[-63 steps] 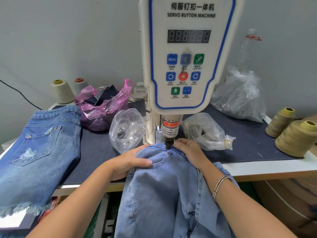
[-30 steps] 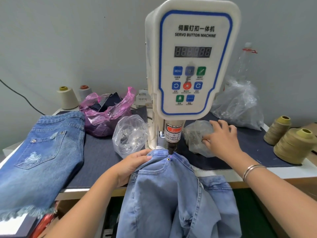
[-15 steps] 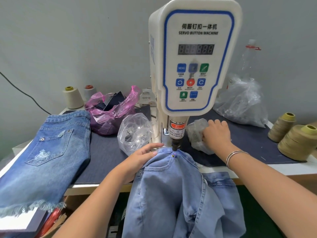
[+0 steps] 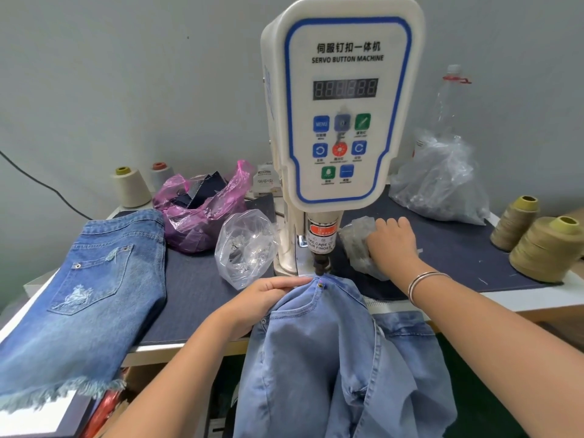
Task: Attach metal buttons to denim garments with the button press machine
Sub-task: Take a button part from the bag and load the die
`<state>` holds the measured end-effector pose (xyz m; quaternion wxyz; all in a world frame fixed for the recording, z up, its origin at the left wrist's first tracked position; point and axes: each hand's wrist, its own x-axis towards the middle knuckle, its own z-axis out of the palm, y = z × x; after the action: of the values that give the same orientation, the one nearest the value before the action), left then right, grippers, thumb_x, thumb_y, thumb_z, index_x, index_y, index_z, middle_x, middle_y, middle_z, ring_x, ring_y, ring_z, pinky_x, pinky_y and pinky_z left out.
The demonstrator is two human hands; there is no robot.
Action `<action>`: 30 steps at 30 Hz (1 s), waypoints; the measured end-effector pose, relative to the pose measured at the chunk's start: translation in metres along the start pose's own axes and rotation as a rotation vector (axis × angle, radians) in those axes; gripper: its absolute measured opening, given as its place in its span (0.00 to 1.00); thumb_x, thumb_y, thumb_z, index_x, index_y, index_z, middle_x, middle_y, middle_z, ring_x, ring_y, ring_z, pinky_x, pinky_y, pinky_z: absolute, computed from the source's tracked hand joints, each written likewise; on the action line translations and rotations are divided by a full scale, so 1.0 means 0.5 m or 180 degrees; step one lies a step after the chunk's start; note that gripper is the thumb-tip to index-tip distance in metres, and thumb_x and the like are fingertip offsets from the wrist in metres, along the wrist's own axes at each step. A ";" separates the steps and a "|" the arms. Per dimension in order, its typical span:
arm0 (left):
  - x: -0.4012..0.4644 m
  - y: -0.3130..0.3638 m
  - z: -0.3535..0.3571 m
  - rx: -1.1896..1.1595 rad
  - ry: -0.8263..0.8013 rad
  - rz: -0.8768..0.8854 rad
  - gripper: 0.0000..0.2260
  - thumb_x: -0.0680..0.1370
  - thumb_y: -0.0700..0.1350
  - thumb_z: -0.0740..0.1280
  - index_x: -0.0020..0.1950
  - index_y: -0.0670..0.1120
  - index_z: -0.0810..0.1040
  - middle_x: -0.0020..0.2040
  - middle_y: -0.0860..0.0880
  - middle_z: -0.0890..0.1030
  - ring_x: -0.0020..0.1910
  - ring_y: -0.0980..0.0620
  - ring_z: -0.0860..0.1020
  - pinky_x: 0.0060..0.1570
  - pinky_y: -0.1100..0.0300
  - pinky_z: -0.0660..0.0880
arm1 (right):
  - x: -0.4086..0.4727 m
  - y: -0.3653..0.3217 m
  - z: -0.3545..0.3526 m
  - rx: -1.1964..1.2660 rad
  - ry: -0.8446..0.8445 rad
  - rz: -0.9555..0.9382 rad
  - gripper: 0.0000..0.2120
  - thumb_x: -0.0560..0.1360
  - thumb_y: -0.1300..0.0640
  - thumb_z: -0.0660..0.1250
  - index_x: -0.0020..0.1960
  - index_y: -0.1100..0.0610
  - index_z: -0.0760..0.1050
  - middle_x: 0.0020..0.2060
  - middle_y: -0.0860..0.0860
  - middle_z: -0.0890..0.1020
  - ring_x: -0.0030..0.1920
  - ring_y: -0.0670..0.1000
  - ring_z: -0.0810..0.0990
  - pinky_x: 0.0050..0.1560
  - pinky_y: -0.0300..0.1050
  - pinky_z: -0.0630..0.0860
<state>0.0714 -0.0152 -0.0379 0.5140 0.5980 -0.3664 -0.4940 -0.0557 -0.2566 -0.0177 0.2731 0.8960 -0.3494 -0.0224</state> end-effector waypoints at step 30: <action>-0.037 0.027 0.022 0.0646 -0.0226 0.0383 0.07 0.70 0.39 0.62 0.36 0.47 0.78 0.33 0.52 0.74 0.32 0.59 0.69 0.34 0.68 0.65 | -0.151 -0.012 -0.116 0.5440 0.0243 0.0513 0.08 0.70 0.58 0.74 0.34 0.50 0.80 0.27 0.42 0.79 0.30 0.38 0.75 0.34 0.29 0.68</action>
<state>0.0574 -0.0033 -0.0205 0.4662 0.6060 -0.4676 -0.4435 -0.0956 -0.1773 0.0175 -0.4832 0.7668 -0.2994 0.2981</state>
